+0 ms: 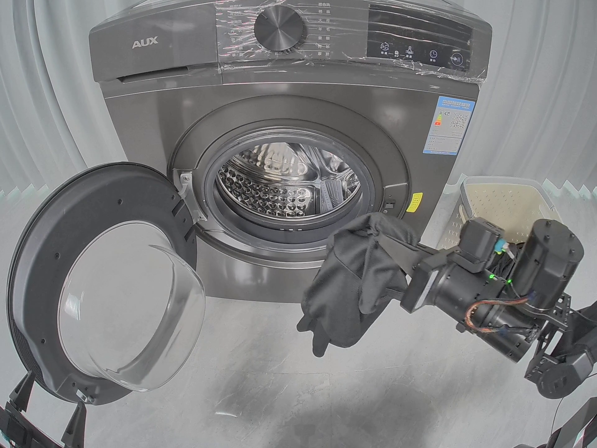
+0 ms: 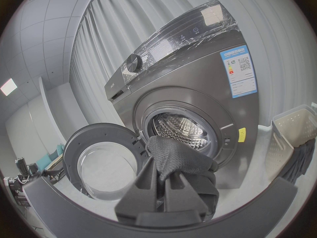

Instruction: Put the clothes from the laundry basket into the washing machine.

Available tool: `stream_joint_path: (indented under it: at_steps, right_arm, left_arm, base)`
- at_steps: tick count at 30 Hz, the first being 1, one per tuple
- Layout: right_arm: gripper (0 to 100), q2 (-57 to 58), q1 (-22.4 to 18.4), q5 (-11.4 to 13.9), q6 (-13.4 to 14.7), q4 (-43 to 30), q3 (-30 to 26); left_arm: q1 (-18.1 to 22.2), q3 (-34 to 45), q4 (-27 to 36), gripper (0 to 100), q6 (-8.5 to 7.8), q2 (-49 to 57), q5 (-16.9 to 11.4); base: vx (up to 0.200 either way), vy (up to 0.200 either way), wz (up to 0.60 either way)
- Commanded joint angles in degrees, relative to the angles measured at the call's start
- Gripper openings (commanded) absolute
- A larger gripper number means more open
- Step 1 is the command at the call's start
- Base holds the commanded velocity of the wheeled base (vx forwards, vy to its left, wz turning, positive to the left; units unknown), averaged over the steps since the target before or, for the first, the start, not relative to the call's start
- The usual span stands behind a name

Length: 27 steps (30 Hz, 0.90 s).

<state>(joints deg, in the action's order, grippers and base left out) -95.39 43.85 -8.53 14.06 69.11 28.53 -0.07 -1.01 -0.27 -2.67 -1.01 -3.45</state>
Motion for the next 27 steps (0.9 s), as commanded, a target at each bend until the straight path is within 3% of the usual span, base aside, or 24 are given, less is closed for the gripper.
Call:
stream_joint_path:
  at_steps: [1, 4, 5, 7, 9, 10, 11, 12, 13, 14, 16, 19, 22, 25, 27]
  right_arm:
    - [0, -9.29, 1.50, -1.84, 0.53, 4.19, 5.93]
    - [0, -10.34, 1.68, -2.28, 0.53, 4.81, 6.98]
    - [0, -10.69, 2.03, -2.37, 0.53, 5.07, 7.60]
    - [0, -10.78, 2.29, -2.37, 0.45, 5.16, 7.77]
    - [0, -10.96, 2.29, -2.37, 0.36, 5.16, 8.56]
    - [0, -10.96, 2.29, -2.28, 0.36, 5.16, 8.65]
    - [0, -10.96, 2.38, -2.28, 0.45, 5.25, 9.09]
    - [0, -10.96, 2.47, -1.84, 0.45, 5.42, 9.09]
    - [0, -10.96, 2.56, -1.75, 0.45, 5.51, 9.00]
    - [0, -10.96, 3.17, -1.31, 0.45, 6.83, 8.65]
    - [0, -10.96, 3.88, -1.31, 0.45, 8.32, 8.65]
    - [0, -11.04, 3.35, -1.13, 0.36, 8.32, 9.71]
    - [0, -11.13, 3.35, -1.13, 0.45, 7.97, 11.02]
    - [0, -11.66, 3.61, -1.31, 0.45, 7.53, 12.43]
    - [0, -12.54, 3.79, -1.31, 0.45, 7.88, 12.96]
  left_arm:
    - [-0.01, 1.01, -0.17, 100, -0.14, 1.01, -0.33]
    - [-0.01, 1.01, -0.87, 100, 0.38, 1.01, -0.33]
    - [0.16, -4.79, -5.09, 100, 3.11, 0.57, -0.86]
    - [-0.01, -14.28, -6.68, 100, 4.69, -4.35, -2.00]
    - [-0.89, -16.74, -5.80, 100, 4.60, -9.62, -4.81]
    - [-0.89, -16.74, -5.80, 100, 4.60, -9.62, -4.81]
    - [-1.95, -16.21, -5.62, 100, 4.60, -13.31, -8.24]
    - [-2.56, -15.25, -5.88, 100, 4.08, -17.36, -11.67]
    - [-2.56, -15.07, -5.97, 100, 3.99, -17.80, -12.02]
    - [-2.74, -13.93, -7.03, 100, 1.62, -23.60, -16.33]
    - [-2.74, -13.49, -9.49, 100, -1.02, -30.10, -20.28]
    - [-4.50, -13.58, -16.26, 100, -3.31, -40.38, -25.82]
    - [-7.57, -13.67, -21.70, 100, -3.75, -45.83, -27.66]
    - [-16.71, -14.02, -28.91, 100, -2.87, -54.80, -27.31]
    - [-19.70, -14.28, -31.55, 100, -2.69, -58.75, -26.70]
  base:
    - [0.000, 0.000, 0.00]
    - [0.000, 0.000, 0.00]
    - [0.000, 0.000, 0.00]
    - [0.000, 0.000, 0.00]
    - [0.000, 0.000, 0.00]
    - [0.000, 0.000, 0.00]
    - [0.000, 0.000, 0.00]
    - [0.000, 0.000, 0.00]
    - [0.000, 0.000, 0.00]
    - [0.000, 0.000, 0.00]
    - [0.000, 0.000, 0.00]
    - [0.000, 0.000, 0.00]
    - [0.000, 0.000, 0.00]
    - [0.000, 0.000, 0.00]
    - [0.000, 0.000, 0.00]
